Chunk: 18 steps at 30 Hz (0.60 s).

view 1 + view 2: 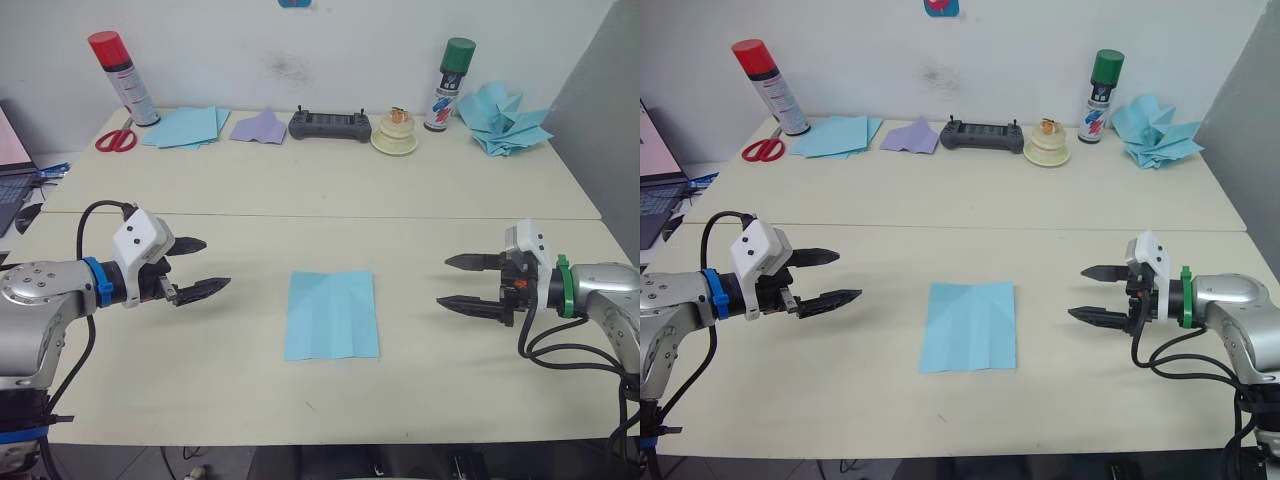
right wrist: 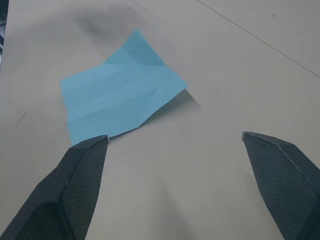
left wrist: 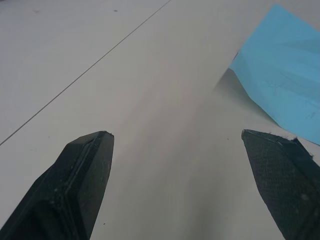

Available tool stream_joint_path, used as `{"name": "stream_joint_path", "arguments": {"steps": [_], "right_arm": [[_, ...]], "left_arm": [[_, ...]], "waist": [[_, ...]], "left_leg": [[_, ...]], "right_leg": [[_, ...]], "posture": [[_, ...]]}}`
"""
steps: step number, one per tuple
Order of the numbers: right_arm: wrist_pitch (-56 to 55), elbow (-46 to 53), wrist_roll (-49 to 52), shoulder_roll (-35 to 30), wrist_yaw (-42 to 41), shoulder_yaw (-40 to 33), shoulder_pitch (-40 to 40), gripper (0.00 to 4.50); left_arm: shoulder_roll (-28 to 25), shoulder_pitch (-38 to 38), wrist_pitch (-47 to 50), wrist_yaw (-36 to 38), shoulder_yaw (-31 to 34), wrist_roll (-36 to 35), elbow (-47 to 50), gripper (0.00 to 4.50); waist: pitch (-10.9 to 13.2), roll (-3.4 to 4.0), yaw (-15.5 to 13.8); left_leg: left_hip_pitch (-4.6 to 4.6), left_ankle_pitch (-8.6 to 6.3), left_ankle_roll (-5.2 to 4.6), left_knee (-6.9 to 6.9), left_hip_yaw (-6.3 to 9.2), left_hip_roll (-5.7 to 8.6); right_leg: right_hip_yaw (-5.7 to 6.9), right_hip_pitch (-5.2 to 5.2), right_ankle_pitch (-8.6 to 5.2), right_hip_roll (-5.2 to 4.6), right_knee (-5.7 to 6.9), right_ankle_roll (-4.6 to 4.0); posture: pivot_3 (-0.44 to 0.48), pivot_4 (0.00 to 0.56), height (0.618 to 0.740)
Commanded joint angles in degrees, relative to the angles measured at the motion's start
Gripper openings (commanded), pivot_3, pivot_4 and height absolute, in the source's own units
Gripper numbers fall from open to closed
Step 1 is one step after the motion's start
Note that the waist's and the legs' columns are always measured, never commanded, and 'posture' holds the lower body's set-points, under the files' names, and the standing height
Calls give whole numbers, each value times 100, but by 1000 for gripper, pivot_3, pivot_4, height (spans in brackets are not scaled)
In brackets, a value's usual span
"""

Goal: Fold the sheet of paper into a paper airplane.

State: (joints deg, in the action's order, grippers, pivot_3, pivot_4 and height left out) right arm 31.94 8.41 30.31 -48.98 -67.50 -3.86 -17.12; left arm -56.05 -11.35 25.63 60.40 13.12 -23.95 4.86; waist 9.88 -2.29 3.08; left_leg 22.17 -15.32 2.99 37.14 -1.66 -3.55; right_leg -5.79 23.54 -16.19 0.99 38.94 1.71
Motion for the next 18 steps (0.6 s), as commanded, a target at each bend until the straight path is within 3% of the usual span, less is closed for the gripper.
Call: {"name": "stream_joint_path", "arguments": {"steps": [1,10,17,18], "right_arm": [[-145,-12,-33,-115,-93,-121,-25,4469],[-179,-111,-90,-173,-169,-96,-112,4469],[-181,-91,-136,-163,-110,-80,-103,4469],[-199,-108,-163,-154,-90,-70,-114,4495]], "left_arm": [[-33,5,-27,-5,100,-26,159,4500],[75,-178,446,-8,-45,-190,191,4500],[496,-605,490,-144,-150,-372,352,4500],[588,-689,540,-188,-201,-420,422,4313]], "waist": [[0,0,0],[0,0,0],[0,0,-28],[0,0,-33]], "left_leg": [[0,0,0,0,0,0],[0,0,0,2,2,0],[12,0,0,19,10,0],[17,0,0,26,12,0]], "right_leg": [[0,0,0,0,0,0],[3,-1,0,1,2,0],[10,-3,0,0,4,0],[12,-3,0,0,4,0]], "posture": [[0,150,740],[0,150,740],[0,150,740],[0,150,740]]}}
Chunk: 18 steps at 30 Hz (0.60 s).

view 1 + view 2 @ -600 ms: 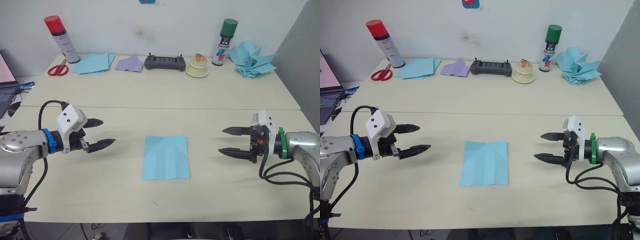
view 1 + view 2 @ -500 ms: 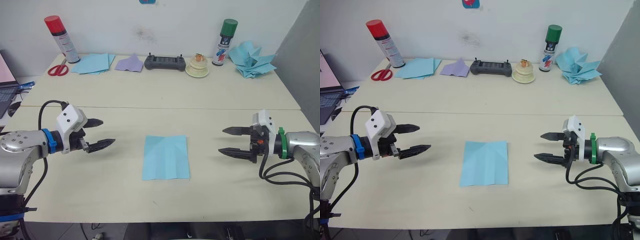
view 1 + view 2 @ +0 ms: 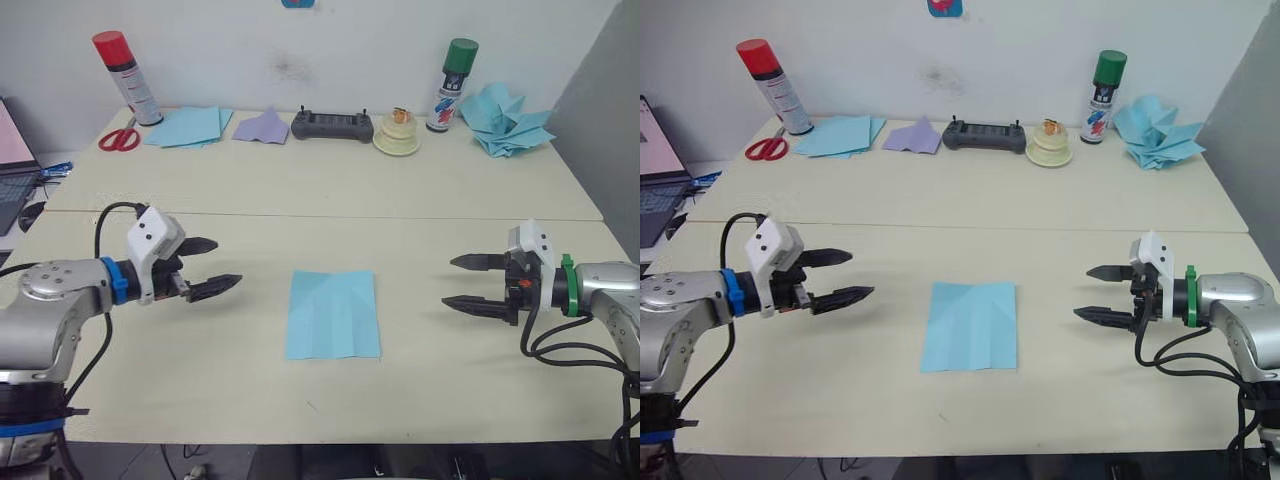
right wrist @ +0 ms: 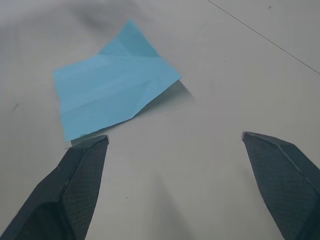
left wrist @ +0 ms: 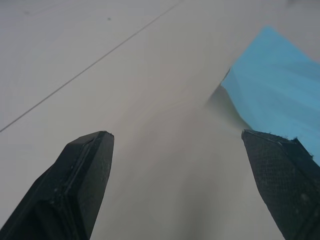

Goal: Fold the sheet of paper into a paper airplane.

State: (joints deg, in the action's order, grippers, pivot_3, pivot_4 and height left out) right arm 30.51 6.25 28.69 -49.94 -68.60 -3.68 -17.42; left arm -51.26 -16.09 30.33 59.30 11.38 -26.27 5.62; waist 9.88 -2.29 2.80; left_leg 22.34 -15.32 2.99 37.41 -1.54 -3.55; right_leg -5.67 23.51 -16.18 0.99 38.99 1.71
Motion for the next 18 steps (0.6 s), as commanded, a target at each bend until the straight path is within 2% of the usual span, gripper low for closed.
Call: {"name": "stream_joint_path", "arguments": {"steps": [1,2,7,14,18], "right_arm": [[-68,96,-20,-51,33,-83,-92,4500],[-83,85,-51,-24,59,-64,-99,4500],[-164,83,-176,103,208,46,-116,4500],[-189,106,-274,303,391,158,-140,4500],[-154,178,-293,370,465,215,-112,4500]], "left_arm": [[173,-270,106,-110,-61,-215,396,4107],[285,-331,143,-141,-140,-259,502,3963],[750,-381,224,-351,-673,-173,907,2374],[1177,-130,-305,-650,-1632,692,587,92],[1350,-83,-521,-707,-1829,916,316,10]], "waist": [[0,1,-7],[0,2,-10],[0,1,-15],[0,3,-31],[-1,3,-44]], "left_leg": [[7,0,0,11,4,-1],[16,0,0,26,10,-2],[35,-1,-1,58,16,3],[33,0,-1,60,24,2],[34,0,-1,61,23,3]], "right_leg": [[5,0,0,0,1,0],[10,0,0,0,3,0],[10,0,6,-2,4,9],[12,-1,8,3,7,10],[11,-2,8,3,7,10]], "posture": [[0,150,740],[0,150,740],[0,150,740],[0,150,740],[0,150,740]]}}
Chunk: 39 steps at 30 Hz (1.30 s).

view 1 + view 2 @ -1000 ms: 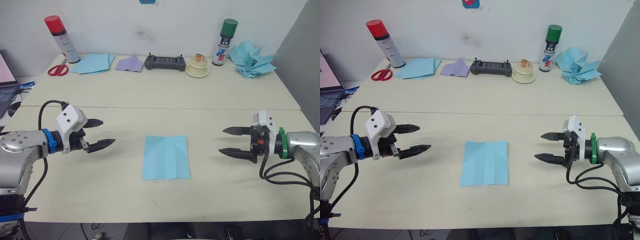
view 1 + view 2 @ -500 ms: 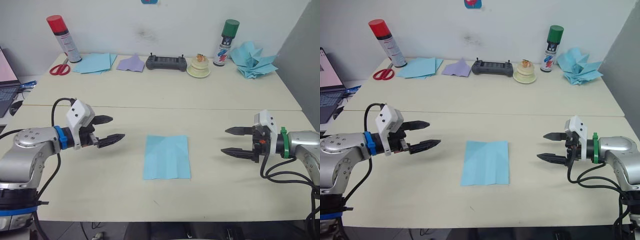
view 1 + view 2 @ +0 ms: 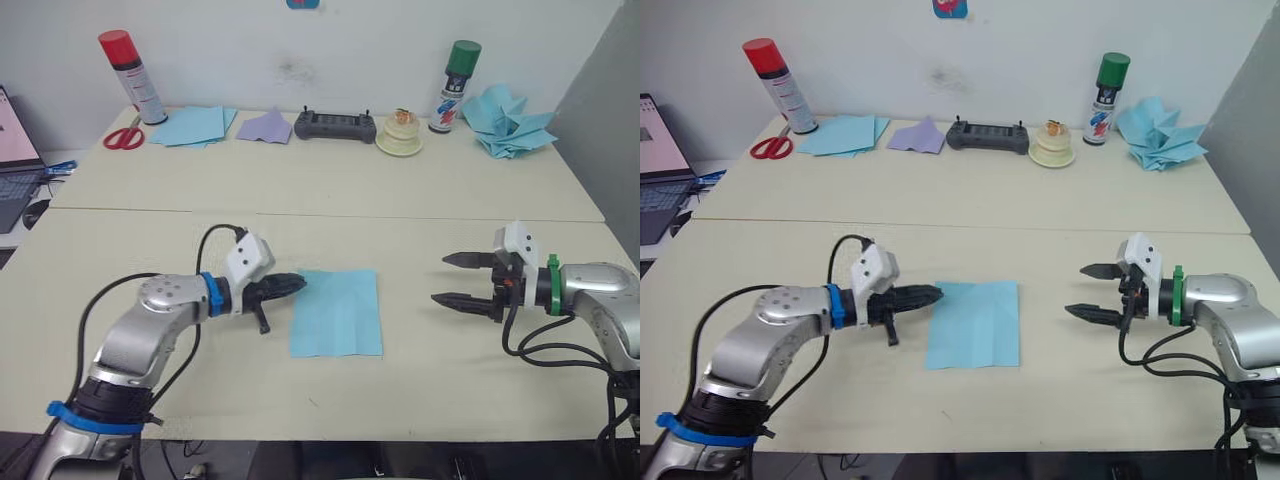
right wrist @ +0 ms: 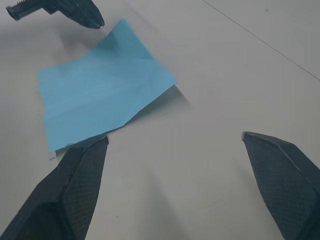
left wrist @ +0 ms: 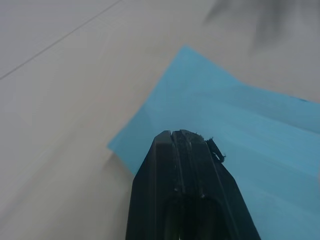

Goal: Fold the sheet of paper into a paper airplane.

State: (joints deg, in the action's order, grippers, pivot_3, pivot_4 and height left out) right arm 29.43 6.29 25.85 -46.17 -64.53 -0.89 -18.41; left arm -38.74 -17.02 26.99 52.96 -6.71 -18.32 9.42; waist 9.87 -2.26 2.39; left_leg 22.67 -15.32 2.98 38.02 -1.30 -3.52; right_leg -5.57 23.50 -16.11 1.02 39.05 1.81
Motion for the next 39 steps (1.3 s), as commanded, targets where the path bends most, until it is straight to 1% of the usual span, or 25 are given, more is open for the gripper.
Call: {"name": "stream_joint_path", "arguments": {"steps": [1,6,12,15,16,20,21,22,24,25,26,33,35,39], "right_arm": [[-39,173,-11,18,78,-40,-12,4500],[-90,66,-104,220,192,148,-63,4500],[-320,-222,-431,578,451,393,-204,4500],[-639,-565,-752,764,646,518,-310,3854],[-766,-666,-876,800,669,581,-334,3535],[-1269,-1089,-1362,972,773,879,-414,2044],[-1342,-1173,-1419,1029,799,915,-430,1731],[-1391,-1229,-1452,1087,805,947,-437,1274],[-1472,-1307,-1504,1189,800,993,-435,568],[-1456,-1296,-1468,1246,756,1013,-421,136],[-1419,-1262,-1430,1294,707,1038,-408,46],[-873,-689,-1135,1579,210,1480,-248,46],[-625,-632,-999,1751,271,1471,-295,46],[-124,-632,-602,2108,453,1227,-512,46]], "left_arm": [[152,30,-233,-82,-89,183,-138,10],[422,35,-389,-133,-362,473,-548,10],[378,113,-779,-44,-721,995,-976,10],[414,161,-831,-31,-722,1012,-988,0],[425,167,-845,-22,-726,1013,-982,0],[489,158,-863,-40,-713,1006,-1000,0],[509,148,-873,-57,-713,1018,-1024,0],[522,138,-886,-58,-720,1030,-1052,0],[535,135,-902,-45,-729,1040,-1078,0],[539,138,-904,-37,-730,1037,-1074,0],[545,139,-901,-37,-734,1037,-1071,0],[613,103,-848,-12,-810,1064,-1039,0],[641,72,-825,2,-802,1069,-1055,0],[680,40,-807,12,-776,1063,-1074,0]], "waist": [[0,0,-8],[-1,1,-30],[-9,12,-53],[-14,19,-54],[-16,22,-52],[-22,30,-54],[-22,30,-54],[-23,32,-54],[-26,36,-55],[-26,37,-54],[-27,38,-54],[-33,47,-57],[-34,46,-63],[-34,47,-72]], "left_leg": [[0,0,0,0,-1,1],[0,0,0,2,0,1],[-13,0,0,3,0,2],[-27,0,0,3,-2,4],[-29,0,0,3,-4,4],[-30,0,0,3,-5,3],[-30,0,0,3,-5,3],[-30,0,0,3,-5,3],[-30,0,0,4,-5,4],[-30,0,0,4,-5,4],[-30,0,0,4,-5,4],[-31,0,0,4,-2,4],[-31,0,0,5,-2,4],[-30,0,0,6,0,5]], "right_leg": [[0,0,0,-1,0,0],[1,0,0,-1,0,0],[0,-14,0,-1,1,0],[-1,-28,0,-2,0,0],[-4,-28,0,-2,0,0],[-3,-28,0,-1,1,1],[-3,-28,0,-1,1,1],[-4,-28,0,-1,1,1],[-5,-28,0,-1,1,1],[-5,-29,0,-2,2,1],[-4,-29,0,-2,2,1],[-2,-31,0,-1,2,1],[-2,-31,1,-1,2,1],[-1,-32,1,-2,2,1]], "posture": [[0,150,740],[0,150,740],[0,150,740],[0,150,740],[0,150,740],[0,150,740],[0,150,740],[0,150,740],[0,150,740],[0,150,740],[0,150,740],[0,150,740],[0,150,740],[0,150,740]]}}
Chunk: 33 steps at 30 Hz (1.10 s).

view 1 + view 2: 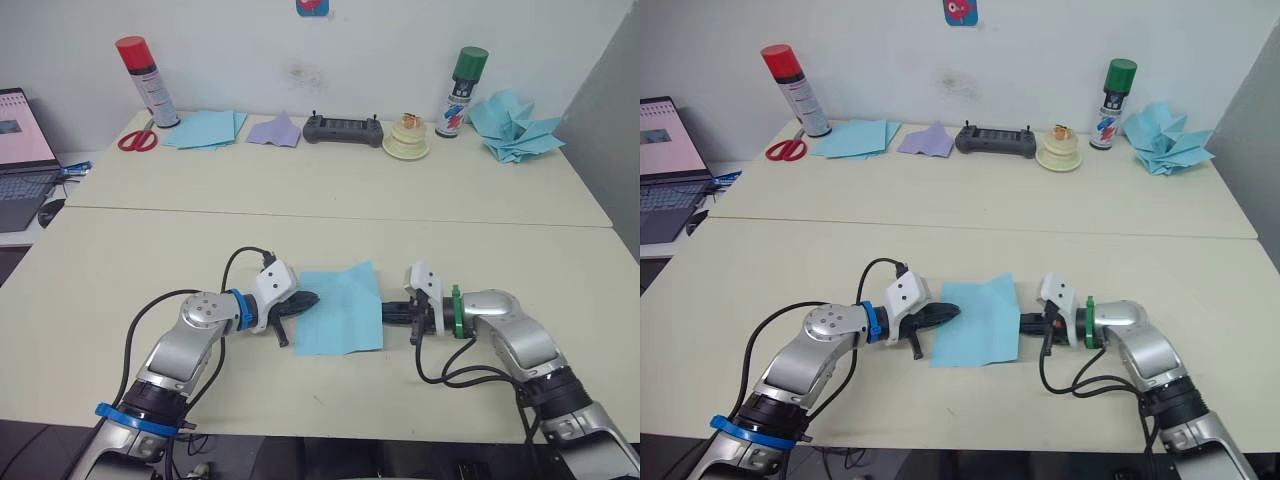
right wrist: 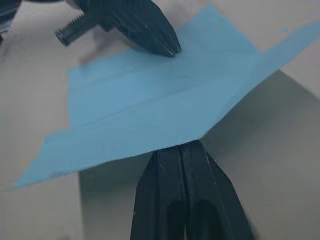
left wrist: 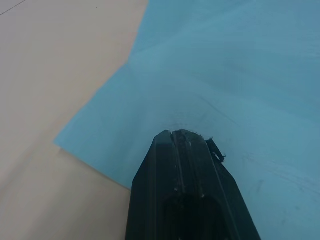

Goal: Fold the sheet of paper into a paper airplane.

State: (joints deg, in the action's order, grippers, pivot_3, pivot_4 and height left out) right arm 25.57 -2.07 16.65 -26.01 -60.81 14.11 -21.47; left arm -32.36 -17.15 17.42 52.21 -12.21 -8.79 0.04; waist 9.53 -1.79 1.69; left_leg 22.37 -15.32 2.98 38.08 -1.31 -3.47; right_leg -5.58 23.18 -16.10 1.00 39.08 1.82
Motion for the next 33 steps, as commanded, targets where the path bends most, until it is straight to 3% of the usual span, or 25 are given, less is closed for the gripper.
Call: {"name": "stream_joint_path", "arguments": {"steps": [1,6,18,33], "right_arm": [[386,206,431,187,126,-337,-306,46],[633,191,584,446,201,-318,-617,46],[-279,-858,-171,964,145,401,-883,46],[-954,-1887,-1309,1086,385,915,-1254,46]], "left_arm": [[38,58,153,97,-222,107,-133,0],[29,70,183,129,-210,95,-117,0],[-166,226,545,256,-101,13,10,0],[-642,293,834,461,380,-374,248,0]], "waist": [[0,0,-4],[-1,1,-4],[-6,6,19],[-27,9,141]], "left_leg": [[0,0,0,0,0,0],[1,0,0,1,2,0],[1,0,0,0,3,-2],[-24,0,0,-10,1,-10]], "right_leg": [[0,0,0,0,0,0],[3,0,1,0,0,1],[3,2,1,2,-1,1],[-2,-5,0,12,4,0]], "posture": [[0,150,740],[0,150,740],[0,150,740],[0,150,740]]}}
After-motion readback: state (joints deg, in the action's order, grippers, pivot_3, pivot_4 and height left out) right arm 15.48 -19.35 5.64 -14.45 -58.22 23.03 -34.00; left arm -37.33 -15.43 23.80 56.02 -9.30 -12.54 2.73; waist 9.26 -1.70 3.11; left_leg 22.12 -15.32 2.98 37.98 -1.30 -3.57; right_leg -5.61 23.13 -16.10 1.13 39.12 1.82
